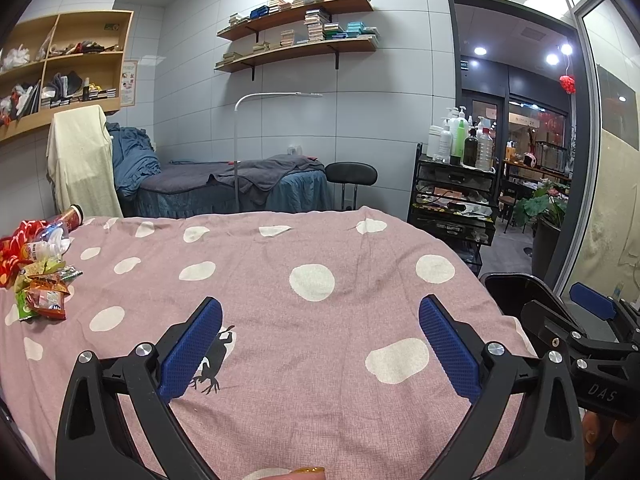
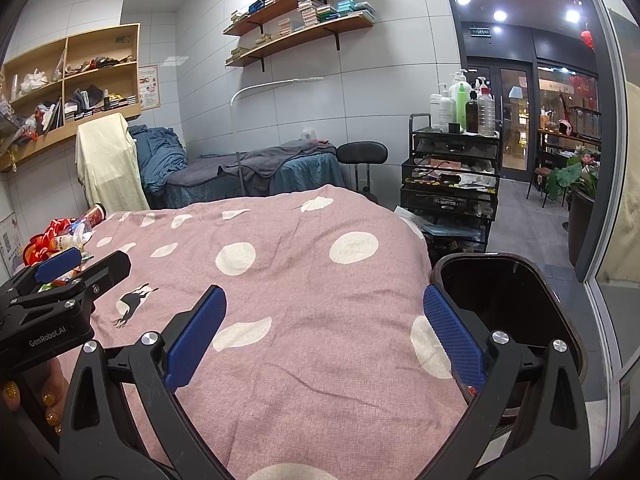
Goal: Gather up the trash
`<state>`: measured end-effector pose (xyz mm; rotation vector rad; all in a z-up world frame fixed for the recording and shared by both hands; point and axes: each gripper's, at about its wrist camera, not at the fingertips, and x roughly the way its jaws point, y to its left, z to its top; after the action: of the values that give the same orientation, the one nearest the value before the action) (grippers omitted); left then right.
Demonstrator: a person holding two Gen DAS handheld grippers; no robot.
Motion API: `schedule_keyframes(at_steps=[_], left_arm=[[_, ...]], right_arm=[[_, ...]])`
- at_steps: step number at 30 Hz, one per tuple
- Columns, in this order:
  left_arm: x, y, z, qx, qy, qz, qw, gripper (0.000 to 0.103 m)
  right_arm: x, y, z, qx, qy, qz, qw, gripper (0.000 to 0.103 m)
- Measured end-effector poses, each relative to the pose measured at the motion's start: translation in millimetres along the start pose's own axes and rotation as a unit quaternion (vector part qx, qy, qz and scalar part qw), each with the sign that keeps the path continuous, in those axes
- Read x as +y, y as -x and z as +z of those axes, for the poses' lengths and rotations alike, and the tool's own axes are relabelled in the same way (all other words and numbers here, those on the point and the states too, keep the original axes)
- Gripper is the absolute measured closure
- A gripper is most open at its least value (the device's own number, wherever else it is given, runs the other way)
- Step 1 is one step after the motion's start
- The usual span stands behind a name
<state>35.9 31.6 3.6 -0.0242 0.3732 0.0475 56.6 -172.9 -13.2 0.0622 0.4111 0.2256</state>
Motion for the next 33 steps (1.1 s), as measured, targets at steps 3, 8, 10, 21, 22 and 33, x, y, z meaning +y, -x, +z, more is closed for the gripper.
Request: schedule_keyframes(at_steps=[3, 8, 10, 21, 22, 33], left_arm=[[0.0, 0.3, 0.1, 0.000, 0.001, 0.000, 1.0000, 0.005], [-0.2, 0.2, -0.2, -0.001, 0.000, 0.001, 1.0000, 0.005], [0.3, -0.4, -0.6, 0.000, 0.000, 0.000, 1.0000, 0.005], [0.2, -1.0, -1.6, 0.001, 0.001, -0.001, 1.0000, 0.005], [0.4, -1.2, -1.5, 0.001, 0.002, -0.001, 1.0000, 0.005], [0.1, -1.0, -5.1, 0.004, 0.006, -0.005, 1.0000, 0.005]], right_arm=[[-0.4, -0.2, 0.1, -0.001, 0.000, 0.000, 1.000, 0.006], [1.9, -0.1, -1.4, 0.000, 0.000, 0.001, 1.000, 0.006], [1.6, 0.0, -1.0, 0.000, 0.000, 0.001, 1.000, 0.006], [4.6, -0.6, -2.5, 0.002, 0.000, 0.003, 1.000, 0.006], [4.2, -0.6, -2.2, 0.002, 0.000, 0.003, 1.000, 0.006], [5.9, -1.6, -2.4, 0.004, -0.001, 0.004, 1.000, 0.006]])
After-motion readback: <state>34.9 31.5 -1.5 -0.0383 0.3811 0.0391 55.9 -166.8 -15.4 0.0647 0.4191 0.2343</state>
